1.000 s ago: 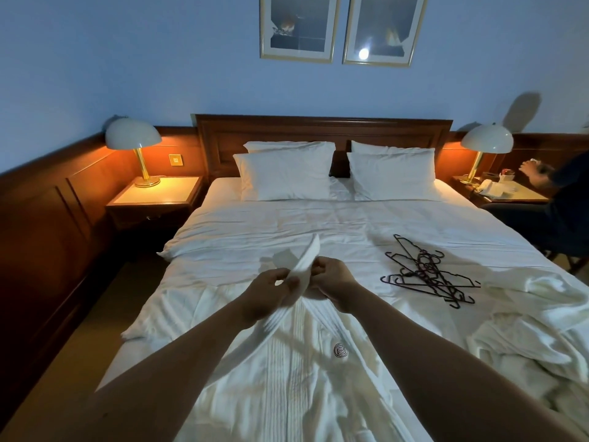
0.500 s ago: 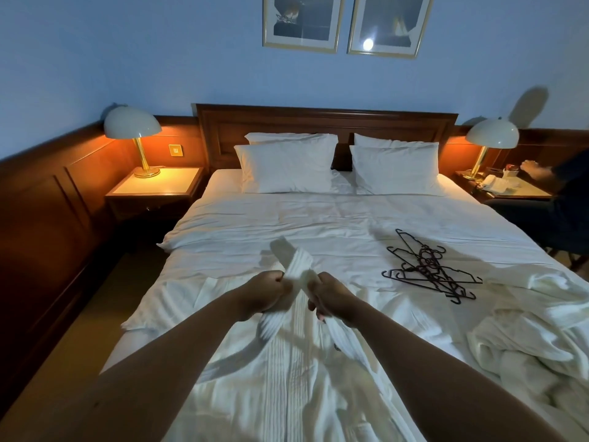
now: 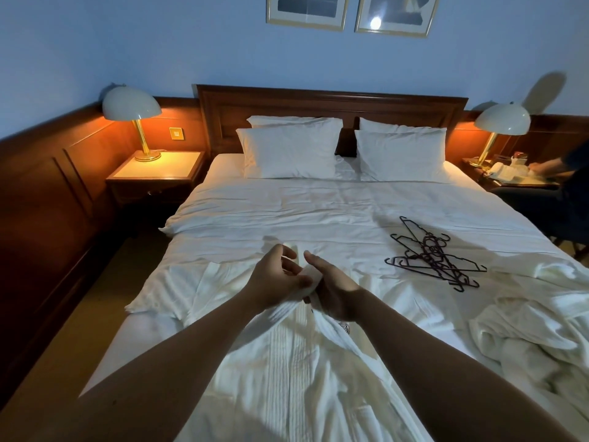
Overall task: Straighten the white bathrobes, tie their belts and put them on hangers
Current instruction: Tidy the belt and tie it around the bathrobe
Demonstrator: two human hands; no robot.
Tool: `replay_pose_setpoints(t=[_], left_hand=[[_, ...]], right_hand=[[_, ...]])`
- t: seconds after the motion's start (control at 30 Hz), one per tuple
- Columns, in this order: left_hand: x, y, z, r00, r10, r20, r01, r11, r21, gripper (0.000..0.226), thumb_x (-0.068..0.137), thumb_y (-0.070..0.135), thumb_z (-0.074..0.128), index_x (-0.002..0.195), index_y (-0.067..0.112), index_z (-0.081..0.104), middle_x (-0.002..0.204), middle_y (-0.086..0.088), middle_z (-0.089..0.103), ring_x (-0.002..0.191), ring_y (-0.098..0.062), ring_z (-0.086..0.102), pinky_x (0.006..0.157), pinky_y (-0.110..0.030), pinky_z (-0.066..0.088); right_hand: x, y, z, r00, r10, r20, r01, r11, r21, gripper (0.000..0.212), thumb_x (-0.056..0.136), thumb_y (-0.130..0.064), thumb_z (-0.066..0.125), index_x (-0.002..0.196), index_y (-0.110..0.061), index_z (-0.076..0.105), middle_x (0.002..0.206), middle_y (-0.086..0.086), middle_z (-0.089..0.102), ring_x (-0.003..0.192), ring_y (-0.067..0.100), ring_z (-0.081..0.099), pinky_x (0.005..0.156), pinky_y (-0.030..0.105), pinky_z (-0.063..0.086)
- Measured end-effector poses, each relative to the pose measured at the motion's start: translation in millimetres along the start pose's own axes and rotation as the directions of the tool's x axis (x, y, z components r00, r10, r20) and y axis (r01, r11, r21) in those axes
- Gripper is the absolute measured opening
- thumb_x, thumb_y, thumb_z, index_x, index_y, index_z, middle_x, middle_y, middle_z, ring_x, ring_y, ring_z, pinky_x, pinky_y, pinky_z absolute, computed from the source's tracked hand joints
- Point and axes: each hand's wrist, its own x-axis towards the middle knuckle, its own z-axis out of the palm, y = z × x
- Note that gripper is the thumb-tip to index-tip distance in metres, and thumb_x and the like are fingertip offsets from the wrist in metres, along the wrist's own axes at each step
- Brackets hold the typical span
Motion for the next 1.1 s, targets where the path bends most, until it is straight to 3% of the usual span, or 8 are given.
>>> replay_pose_setpoints(t=[0.1, 0.2, 0.3, 0.4, 0.5, 0.67, 0.77, 1.1], left_hand=[[-7, -11, 9, 0.998, 0.069, 0.007, -0.069, 0.998, 0.011, 0.054, 0.08, 0.016, 0.076, 0.128, 0.02, 0.05, 0.097, 0.003, 0.076, 0.095, -0.011, 0.071, 0.088, -0.034, 0.056], [-11, -32, 11, 1.0, 0.004, -0.004, -0.004, 0.998, 0.06, 0.057, 0.084, 0.02, 0.077, 0.129, 0.026, 0.043, 0.118, 0.009, 0.061, 0.111, -0.012, 0.059, 0.085, -0.023, 0.047], [-16, -49, 6, 0.971, -0.128, 0.202, 0.067, 0.956, 0.286, 0.034, 0.09, 0.032, 0.072, 0.117, 0.023, 0.053, 0.111, 0.006, 0.06, 0.104, -0.015, 0.059, 0.077, -0.022, 0.046], [-15, -64, -5, 0.971, -0.118, 0.209, 0.016, 0.9, 0.435, 0.016, 0.096, 0.033, 0.061, 0.082, 0.025, 0.064, 0.084, 0.009, 0.066, 0.079, -0.007, 0.061, 0.066, -0.021, 0.041], [-4, -83, -23, 0.978, -0.115, 0.173, 0.058, 0.952, 0.301, 0.022, 0.091, 0.028, 0.071, 0.109, 0.015, 0.072, 0.106, 0.0, 0.072, 0.097, -0.01, 0.067, 0.072, -0.009, 0.046], [-6, -51, -37, 0.979, -0.154, 0.134, 0.148, 0.987, 0.055, 0.03, 0.073, 0.026, 0.074, 0.097, 0.006, 0.071, 0.078, -0.009, 0.074, 0.068, -0.013, 0.066, 0.067, -0.027, 0.049], [-7, -50, -36, 0.963, -0.218, 0.155, 0.239, 0.962, -0.13, 0.038, 0.09, 0.036, 0.06, 0.1, 0.001, 0.071, 0.089, -0.016, 0.076, 0.074, -0.022, 0.065, 0.065, -0.033, 0.042], [-7, -99, -13, 0.852, -0.435, 0.29, 0.522, 0.738, -0.427, 0.043, 0.105, 0.045, 0.045, 0.122, 0.012, 0.067, 0.119, -0.009, 0.072, 0.116, -0.021, 0.065, 0.105, -0.037, 0.046]], right_hand=[[16, 10, -5, 0.899, 0.054, -0.434, -0.044, 0.998, 0.034, 0.035, 0.099, -0.045, 0.058, 0.089, -0.012, 0.064, 0.058, 0.001, 0.053, 0.047, 0.013, 0.038, 0.047, 0.027, 0.022], [19, 9, -7, 0.823, 0.0, -0.568, 0.137, 0.97, 0.198, 0.026, 0.101, -0.025, 0.06, 0.092, -0.003, 0.069, 0.064, 0.005, 0.065, 0.054, 0.017, 0.057, 0.051, 0.027, 0.041], [17, 6, -8, 0.891, -0.1, -0.442, 0.229, 0.941, 0.249, 0.042, 0.099, -0.031, 0.061, 0.122, 0.004, 0.066, 0.101, 0.021, 0.066, 0.076, 0.024, 0.064, 0.057, 0.026, 0.047], [9, 5, -12, 0.948, -0.148, -0.281, 0.132, 0.988, -0.074, 0.033, 0.097, -0.032, 0.064, 0.113, -0.003, 0.069, 0.092, 0.016, 0.059, 0.068, 0.019, 0.053, 0.055, 0.028, 0.035], [-1, 6, -14, 0.991, -0.131, -0.009, 0.116, 0.908, -0.402, 0.009, 0.099, -0.016, 0.063, 0.093, -0.018, 0.069, 0.091, 0.002, 0.064, 0.088, 0.016, 0.057, 0.078, 0.027, 0.045], [6, 13, 2, 0.994, -0.106, -0.02, -0.02, 0.005, -1.0, 0.022, 0.093, -0.03, 0.066, 0.114, -0.025, 0.07, 0.112, 0.002, 0.061, 0.098, 0.025, 0.063, 0.087, 0.041, 0.052], [5, 24, 14, 0.938, -0.345, -0.012, -0.069, -0.154, -0.986, 0.036, 0.097, -0.019, 0.054, 0.131, -0.031, 0.06, 0.119, 0.005, 0.047, 0.098, 0.029, 0.058, 0.077, 0.041, 0.049], [13, 78, 11, 0.926, -0.376, 0.04, 0.082, 0.095, -0.992, 0.037, 0.091, -0.021, 0.045, 0.129, -0.021, 0.045, 0.136, 0.001, 0.037, 0.107, 0.035, 0.056, 0.084, 0.048, 0.048]])
